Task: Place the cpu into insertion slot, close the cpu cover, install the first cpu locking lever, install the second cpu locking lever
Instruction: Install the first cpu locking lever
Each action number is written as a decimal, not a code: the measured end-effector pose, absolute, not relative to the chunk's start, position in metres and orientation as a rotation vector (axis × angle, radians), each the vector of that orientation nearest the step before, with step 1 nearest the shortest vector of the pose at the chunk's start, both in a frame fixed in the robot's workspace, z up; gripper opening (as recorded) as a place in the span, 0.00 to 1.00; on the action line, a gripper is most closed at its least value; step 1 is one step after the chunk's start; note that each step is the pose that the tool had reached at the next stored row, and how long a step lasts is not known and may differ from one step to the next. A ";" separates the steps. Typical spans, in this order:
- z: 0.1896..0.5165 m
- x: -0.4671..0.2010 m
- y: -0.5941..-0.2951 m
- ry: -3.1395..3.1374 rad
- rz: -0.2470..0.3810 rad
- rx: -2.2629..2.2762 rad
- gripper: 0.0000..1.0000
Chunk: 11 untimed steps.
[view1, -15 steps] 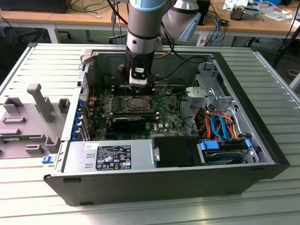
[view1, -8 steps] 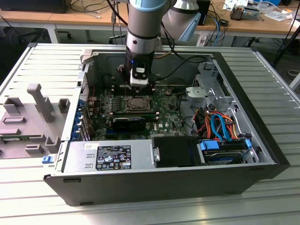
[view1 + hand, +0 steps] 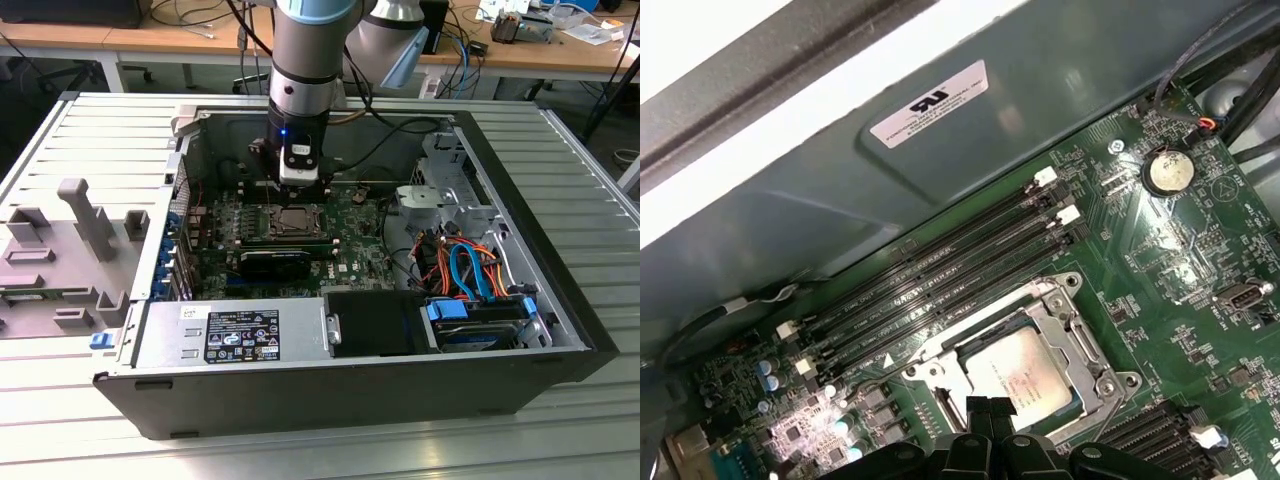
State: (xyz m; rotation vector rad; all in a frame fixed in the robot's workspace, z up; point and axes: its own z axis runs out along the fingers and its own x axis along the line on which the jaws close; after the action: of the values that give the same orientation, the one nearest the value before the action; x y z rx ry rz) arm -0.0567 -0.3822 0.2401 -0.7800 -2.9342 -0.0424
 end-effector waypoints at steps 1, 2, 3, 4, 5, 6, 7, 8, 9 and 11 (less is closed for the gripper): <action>0.240 -0.057 -0.382 -2.935 -0.042 -0.776 0.11; 0.240 -0.057 -0.382 -2.936 -0.042 -0.771 0.11; 0.240 -0.057 -0.382 -2.937 -0.042 -0.767 0.11; 0.240 -0.057 -0.382 -2.939 -0.042 -0.762 0.11; 0.240 -0.057 -0.382 -2.941 -0.041 -0.753 0.11; 0.240 -0.057 -0.382 -2.942 -0.041 -0.748 0.11; 0.240 -0.057 -0.382 -2.943 -0.041 -0.745 0.11; 0.240 -0.057 -0.382 -2.945 -0.040 -0.736 0.11; 0.240 -0.057 -0.382 -2.947 -0.040 -0.729 0.11; 0.240 -0.057 -0.382 -2.951 -0.039 -0.711 0.11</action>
State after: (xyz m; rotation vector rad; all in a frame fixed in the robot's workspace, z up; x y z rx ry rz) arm -0.0567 -0.3823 0.2401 -0.7112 -2.9510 -0.0391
